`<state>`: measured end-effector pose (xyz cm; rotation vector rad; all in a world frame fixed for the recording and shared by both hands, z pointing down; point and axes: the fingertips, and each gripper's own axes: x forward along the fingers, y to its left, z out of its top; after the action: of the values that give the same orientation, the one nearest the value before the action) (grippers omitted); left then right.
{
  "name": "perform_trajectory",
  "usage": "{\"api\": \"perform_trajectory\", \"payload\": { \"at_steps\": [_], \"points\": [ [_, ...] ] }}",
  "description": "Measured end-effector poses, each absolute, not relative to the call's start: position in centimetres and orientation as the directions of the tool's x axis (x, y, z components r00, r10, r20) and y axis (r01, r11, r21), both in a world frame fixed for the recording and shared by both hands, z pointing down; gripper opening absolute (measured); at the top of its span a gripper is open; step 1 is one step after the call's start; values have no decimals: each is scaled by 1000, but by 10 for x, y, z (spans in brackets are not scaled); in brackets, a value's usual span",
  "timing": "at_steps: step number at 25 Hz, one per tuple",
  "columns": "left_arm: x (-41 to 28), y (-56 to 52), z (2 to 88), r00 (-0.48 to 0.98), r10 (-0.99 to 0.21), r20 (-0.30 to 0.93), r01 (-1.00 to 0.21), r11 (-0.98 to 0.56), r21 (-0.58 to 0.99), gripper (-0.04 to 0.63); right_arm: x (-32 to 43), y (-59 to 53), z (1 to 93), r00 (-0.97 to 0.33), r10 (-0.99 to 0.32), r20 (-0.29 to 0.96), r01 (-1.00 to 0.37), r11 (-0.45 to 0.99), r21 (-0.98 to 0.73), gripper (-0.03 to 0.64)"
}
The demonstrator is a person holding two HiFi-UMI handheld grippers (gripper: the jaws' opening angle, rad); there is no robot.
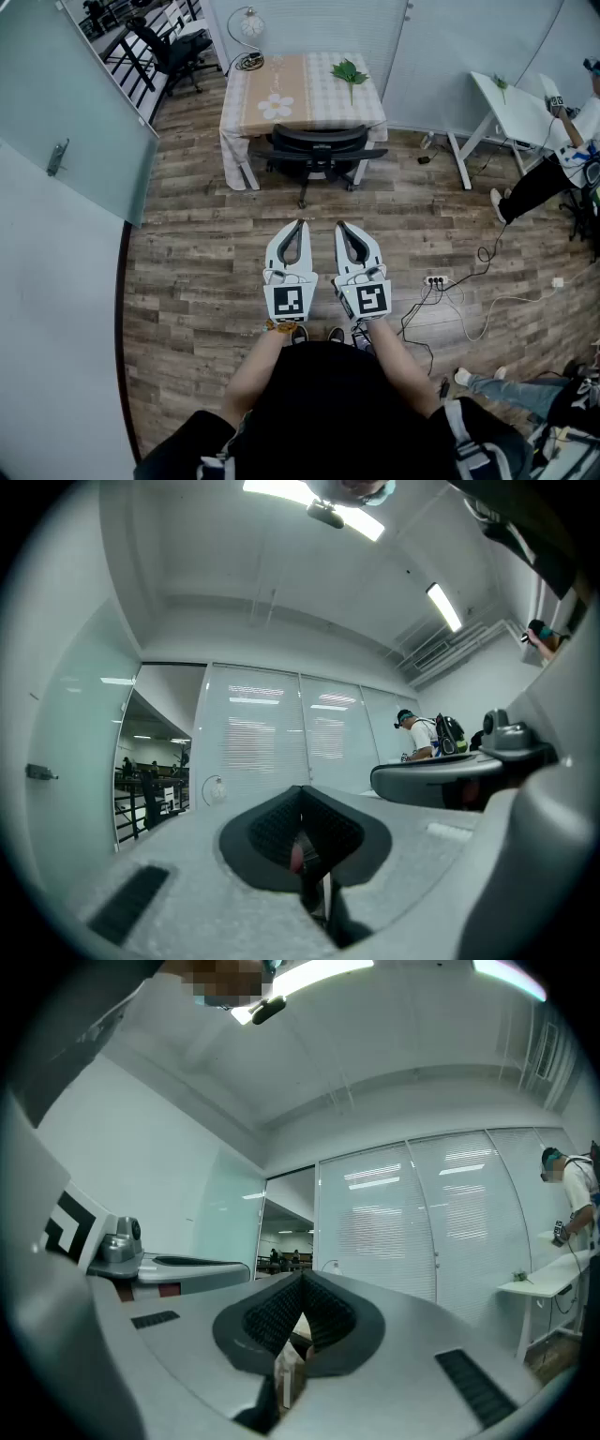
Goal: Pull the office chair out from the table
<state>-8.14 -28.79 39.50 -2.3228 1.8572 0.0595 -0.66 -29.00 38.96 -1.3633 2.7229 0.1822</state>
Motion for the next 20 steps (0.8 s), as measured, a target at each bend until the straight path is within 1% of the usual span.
{"api": "perform_trajectory", "payload": {
  "at_steps": [6,12,16,20],
  "points": [
    [-101,-290,399,243,-962,-127,-967,-230,-108,17,-21,-293,392,-589,-796,-143,-805,593,17,6],
    [-117,-293,405,288,-949,-127,-954,-273,-124,17,-38,-293,403,-572,-812,-118,-820,571,40,6],
    [-118,-304,408,314,-942,-122,-944,-295,-149,17,-43,-301,412,-568,-817,-102,-823,565,53,6],
    [-112,-325,412,305,-947,-103,-946,-289,-145,17,-37,-324,418,-569,-817,-94,-822,568,43,6]
  ]
}}
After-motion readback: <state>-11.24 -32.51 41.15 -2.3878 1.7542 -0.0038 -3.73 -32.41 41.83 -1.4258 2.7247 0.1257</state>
